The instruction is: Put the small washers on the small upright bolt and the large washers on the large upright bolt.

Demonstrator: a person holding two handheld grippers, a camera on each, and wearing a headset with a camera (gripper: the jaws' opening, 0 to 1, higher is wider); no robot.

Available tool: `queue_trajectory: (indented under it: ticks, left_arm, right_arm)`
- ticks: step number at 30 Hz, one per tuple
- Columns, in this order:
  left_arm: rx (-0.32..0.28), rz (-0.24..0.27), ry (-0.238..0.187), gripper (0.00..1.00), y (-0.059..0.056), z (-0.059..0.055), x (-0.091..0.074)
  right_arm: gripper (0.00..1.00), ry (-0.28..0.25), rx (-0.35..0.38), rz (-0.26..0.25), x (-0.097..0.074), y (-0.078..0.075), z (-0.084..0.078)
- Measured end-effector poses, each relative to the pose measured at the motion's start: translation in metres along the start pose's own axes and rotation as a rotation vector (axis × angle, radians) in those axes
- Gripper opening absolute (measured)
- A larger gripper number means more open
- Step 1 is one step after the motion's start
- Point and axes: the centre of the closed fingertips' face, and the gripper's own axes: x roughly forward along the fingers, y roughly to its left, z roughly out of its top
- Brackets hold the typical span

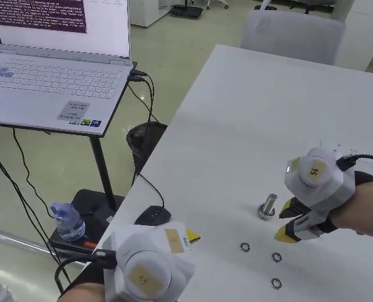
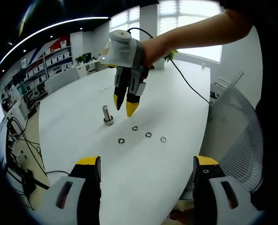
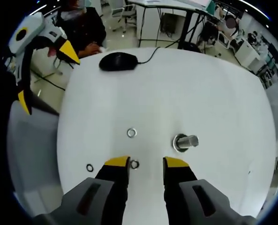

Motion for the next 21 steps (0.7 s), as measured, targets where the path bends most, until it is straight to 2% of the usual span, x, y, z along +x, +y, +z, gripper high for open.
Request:
queue_trajectory:
  ticks: [4, 12, 21]
  left_arm:
    - [0.000, 0.000, 0.004, 0.78, 0.001, 0.000, -0.001]
    - [-0.001, -0.011, 0.006, 0.76, 0.000, -0.002, 0.000]
    - [-0.010, -0.015, 0.007, 0.74, 0.000, -0.004, -0.001]
  right_arm:
    - [0.29, 0.001, 0.018, 0.015, 0.008, 0.006, -0.008]
    - [0.29, 0.037, -0.010, 0.030, 0.029, 0.016, -0.027]
    - [0.28, 0.053, -0.002, 0.032, 0.048, 0.019, -0.036]
